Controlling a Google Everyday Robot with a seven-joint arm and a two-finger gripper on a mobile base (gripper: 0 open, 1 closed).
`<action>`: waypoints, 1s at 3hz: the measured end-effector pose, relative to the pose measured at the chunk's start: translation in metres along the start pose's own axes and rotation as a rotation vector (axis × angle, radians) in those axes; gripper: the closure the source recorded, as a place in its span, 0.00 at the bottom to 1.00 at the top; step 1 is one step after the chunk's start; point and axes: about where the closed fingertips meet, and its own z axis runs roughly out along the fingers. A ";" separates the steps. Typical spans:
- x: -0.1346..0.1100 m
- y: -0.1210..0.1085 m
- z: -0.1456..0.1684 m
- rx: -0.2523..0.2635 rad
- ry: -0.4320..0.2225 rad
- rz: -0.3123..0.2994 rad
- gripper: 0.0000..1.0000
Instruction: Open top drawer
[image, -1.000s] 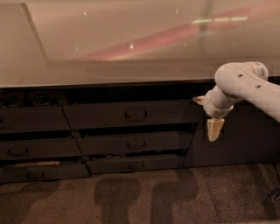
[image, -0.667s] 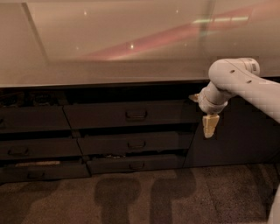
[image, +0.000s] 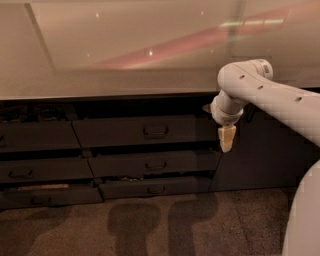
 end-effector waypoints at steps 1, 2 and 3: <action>-0.001 -0.001 0.009 -0.006 0.006 -0.024 0.00; 0.006 0.001 0.031 -0.038 0.006 -0.026 0.00; 0.005 0.001 0.030 -0.037 0.006 -0.028 0.00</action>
Offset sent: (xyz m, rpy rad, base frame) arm 0.0080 0.0031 -0.0133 -0.0289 -0.0040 0.0463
